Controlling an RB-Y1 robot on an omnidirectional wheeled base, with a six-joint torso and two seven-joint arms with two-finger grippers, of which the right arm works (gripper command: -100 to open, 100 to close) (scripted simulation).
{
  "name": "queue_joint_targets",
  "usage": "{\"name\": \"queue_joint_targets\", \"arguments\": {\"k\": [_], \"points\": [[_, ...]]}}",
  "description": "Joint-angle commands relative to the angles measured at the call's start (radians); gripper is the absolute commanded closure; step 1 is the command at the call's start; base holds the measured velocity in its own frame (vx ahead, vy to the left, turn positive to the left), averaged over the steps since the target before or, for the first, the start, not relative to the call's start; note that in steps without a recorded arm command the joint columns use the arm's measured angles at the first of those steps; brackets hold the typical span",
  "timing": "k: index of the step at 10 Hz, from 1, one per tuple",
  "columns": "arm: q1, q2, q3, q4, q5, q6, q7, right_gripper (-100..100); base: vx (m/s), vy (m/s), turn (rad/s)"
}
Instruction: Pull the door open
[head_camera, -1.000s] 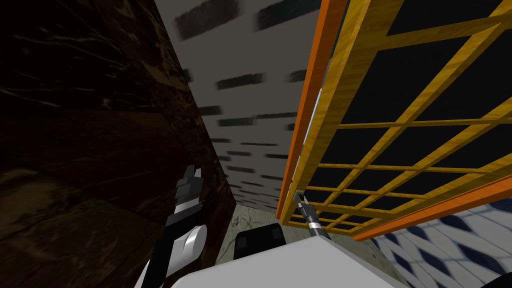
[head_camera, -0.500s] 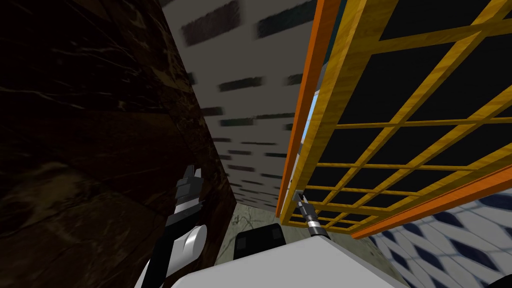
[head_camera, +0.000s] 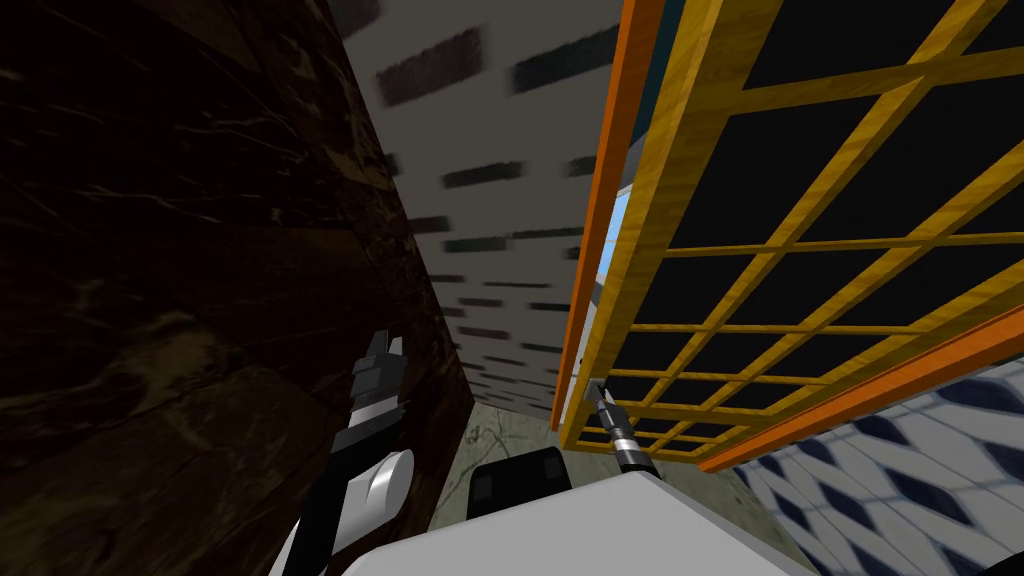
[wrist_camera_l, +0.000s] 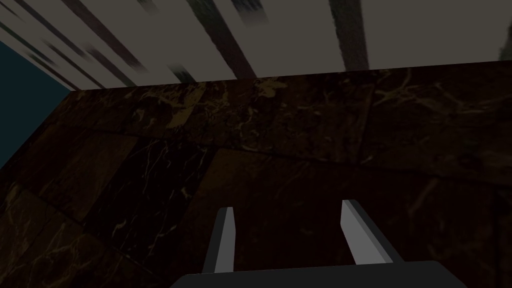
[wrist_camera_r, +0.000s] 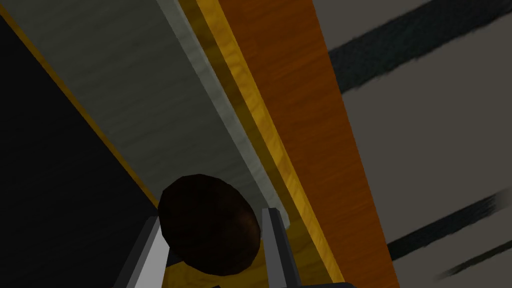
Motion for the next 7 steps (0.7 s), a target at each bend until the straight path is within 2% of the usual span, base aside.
{"name": "queue_joint_targets", "arguments": {"k": [1, 3, 4, 6, 7], "points": [[-0.005, 0.007, 0.015, 0.006, -0.002, 0.002, -0.032, 100, -0.031, 0.004, -0.001], [-0.012, 0.003, 0.028, 0.010, -0.020, 0.001, -0.091, 100, -0.031, 0.000, 0.010], [-0.012, 0.003, 0.028, 0.010, -0.020, 0.001, -0.098, 100, -0.029, -0.005, 0.014], [-0.021, -0.002, 0.041, 0.015, -0.040, 0.000, -0.157, 100, -0.026, 0.004, 0.017], [-0.021, -0.002, 0.041, 0.015, -0.040, 0.000, -0.167, 100, -0.032, -0.004, 0.020]]}}
